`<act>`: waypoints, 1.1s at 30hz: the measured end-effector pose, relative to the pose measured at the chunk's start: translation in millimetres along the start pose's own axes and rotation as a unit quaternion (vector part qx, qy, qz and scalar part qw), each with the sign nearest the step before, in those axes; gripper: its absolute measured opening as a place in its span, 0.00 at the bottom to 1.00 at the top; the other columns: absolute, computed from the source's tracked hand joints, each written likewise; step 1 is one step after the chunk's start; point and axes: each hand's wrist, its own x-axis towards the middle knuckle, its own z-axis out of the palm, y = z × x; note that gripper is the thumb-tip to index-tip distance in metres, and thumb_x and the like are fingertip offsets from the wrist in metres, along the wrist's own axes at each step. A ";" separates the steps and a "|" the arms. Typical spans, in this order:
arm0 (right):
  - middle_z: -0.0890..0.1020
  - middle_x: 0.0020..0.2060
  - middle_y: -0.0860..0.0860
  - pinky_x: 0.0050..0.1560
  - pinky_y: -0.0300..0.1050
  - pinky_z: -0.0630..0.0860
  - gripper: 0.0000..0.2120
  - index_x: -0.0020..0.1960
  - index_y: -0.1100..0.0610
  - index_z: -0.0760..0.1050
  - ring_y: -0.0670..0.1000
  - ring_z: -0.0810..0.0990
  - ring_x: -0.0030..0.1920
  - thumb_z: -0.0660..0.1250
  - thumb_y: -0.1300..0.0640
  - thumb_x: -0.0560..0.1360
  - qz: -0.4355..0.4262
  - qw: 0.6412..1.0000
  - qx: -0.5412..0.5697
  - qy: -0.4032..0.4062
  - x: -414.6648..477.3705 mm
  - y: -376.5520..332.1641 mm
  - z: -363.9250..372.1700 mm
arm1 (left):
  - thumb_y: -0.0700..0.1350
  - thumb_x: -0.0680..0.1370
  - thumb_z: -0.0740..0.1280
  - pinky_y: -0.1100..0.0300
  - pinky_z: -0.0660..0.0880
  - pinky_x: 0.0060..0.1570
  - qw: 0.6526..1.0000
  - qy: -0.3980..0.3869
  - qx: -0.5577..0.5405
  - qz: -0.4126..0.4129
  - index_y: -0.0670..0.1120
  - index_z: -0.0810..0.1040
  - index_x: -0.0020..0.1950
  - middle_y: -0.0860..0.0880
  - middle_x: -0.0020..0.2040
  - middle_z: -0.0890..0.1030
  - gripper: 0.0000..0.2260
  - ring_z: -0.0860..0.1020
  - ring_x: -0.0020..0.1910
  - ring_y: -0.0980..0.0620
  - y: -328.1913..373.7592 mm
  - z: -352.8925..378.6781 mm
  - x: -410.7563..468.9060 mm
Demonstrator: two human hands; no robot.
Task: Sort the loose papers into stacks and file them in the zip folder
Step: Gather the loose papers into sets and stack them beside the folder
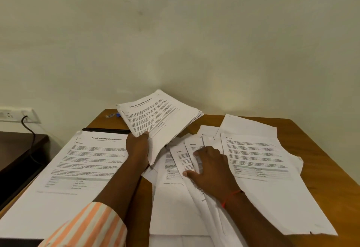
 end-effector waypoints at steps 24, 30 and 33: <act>0.79 0.55 0.49 0.60 0.53 0.72 0.21 0.63 0.49 0.73 0.52 0.76 0.58 0.58 0.38 0.77 0.029 0.999 -0.036 0.007 10.7 -10.7 -10.1 | 0.42 0.79 0.71 0.42 0.76 0.64 1.000 0.009 -0.007 -0.009 0.47 0.79 0.65 0.48 0.59 0.83 0.14 0.81 0.58 0.45 -0.1 3.0 -2.3; 0.78 0.66 0.55 0.67 0.53 0.72 0.19 0.68 0.53 0.74 0.57 0.76 0.66 0.66 0.53 0.78 0.137 0.987 -0.004 -0.078 111.6 22.7 -42.5 | 0.42 0.80 0.70 0.44 0.76 0.64 0.999 -0.032 -0.017 -0.004 0.48 0.78 0.66 0.49 0.60 0.83 0.14 0.81 0.57 0.47 0.4 8.2 -6.7; 0.73 0.72 0.56 0.73 0.56 0.64 0.20 0.73 0.53 0.68 0.59 0.70 0.72 0.60 0.51 0.82 0.152 0.967 -0.093 -0.181 120.6 11.8 -61.3 | 0.42 0.81 0.69 0.43 0.77 0.63 0.998 -0.066 -0.003 0.002 0.50 0.78 0.66 0.50 0.60 0.83 0.13 0.81 0.57 0.47 -3.9 10.6 -12.3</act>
